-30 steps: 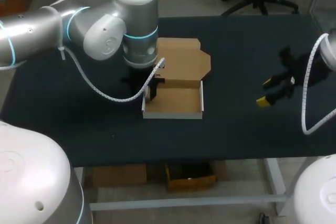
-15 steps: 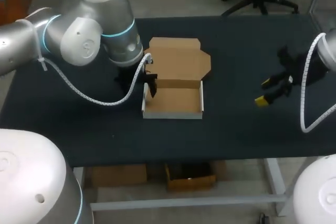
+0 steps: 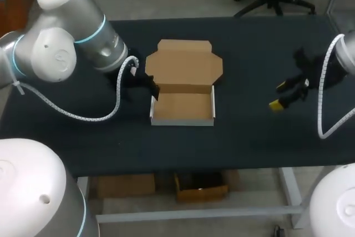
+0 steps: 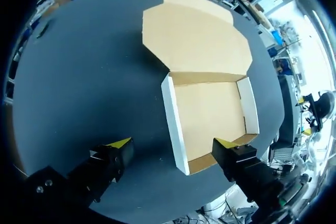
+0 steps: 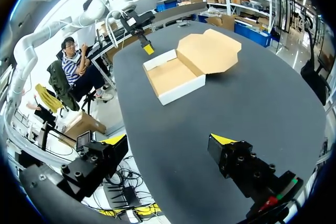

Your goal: Assemble the packaging by folding the flat box into shape, placing the metal phone stand inside, and closing the box properly

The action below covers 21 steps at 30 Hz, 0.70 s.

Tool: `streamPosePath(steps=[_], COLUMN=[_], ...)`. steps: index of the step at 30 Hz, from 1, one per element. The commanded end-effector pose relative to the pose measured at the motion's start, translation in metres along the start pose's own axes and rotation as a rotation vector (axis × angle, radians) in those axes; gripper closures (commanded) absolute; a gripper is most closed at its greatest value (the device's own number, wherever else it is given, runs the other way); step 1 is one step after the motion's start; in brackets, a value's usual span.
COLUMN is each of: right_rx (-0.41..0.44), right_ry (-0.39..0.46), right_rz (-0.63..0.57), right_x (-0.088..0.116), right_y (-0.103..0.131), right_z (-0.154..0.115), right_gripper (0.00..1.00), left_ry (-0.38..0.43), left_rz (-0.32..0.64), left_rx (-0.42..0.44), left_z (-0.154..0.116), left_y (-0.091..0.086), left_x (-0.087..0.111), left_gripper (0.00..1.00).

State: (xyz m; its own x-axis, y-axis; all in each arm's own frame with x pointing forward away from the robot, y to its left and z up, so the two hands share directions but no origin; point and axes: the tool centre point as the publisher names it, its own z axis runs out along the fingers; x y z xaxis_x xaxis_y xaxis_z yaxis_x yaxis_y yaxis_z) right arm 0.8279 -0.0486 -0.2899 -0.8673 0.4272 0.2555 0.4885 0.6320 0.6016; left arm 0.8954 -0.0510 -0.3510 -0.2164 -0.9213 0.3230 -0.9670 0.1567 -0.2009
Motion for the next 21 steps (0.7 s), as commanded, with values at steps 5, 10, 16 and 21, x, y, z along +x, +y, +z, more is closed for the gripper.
streamPosePath(steps=[5, 10, 16, 21], right_rx=[-0.012, -0.020, -0.036, -0.037], right_ry=[-0.012, -0.018, -0.024, -0.046], right_rz=[-0.005, -0.007, 0.003, 0.047], right_x=[-0.001, -0.002, -0.003, -0.003], right_y=[0.001, 0.003, 0.004, 0.005], right_z=[-0.007, -0.009, -0.012, -0.017], right_gripper=[0.00, 0.00, 0.00, 0.00], left_ry=[0.104, 0.137, 0.138, 0.112], left_rz=[0.089, 0.155, 0.210, 0.193], left_rx=[0.076, 0.084, 0.100, 0.088], left_z=[-0.023, -0.035, -0.053, -0.065], left_y=[0.022, 0.031, 0.045, 0.054], left_x=[-0.004, -0.006, -0.010, -0.013], left_gripper=[0.00, 0.00, 0.00, 0.00])
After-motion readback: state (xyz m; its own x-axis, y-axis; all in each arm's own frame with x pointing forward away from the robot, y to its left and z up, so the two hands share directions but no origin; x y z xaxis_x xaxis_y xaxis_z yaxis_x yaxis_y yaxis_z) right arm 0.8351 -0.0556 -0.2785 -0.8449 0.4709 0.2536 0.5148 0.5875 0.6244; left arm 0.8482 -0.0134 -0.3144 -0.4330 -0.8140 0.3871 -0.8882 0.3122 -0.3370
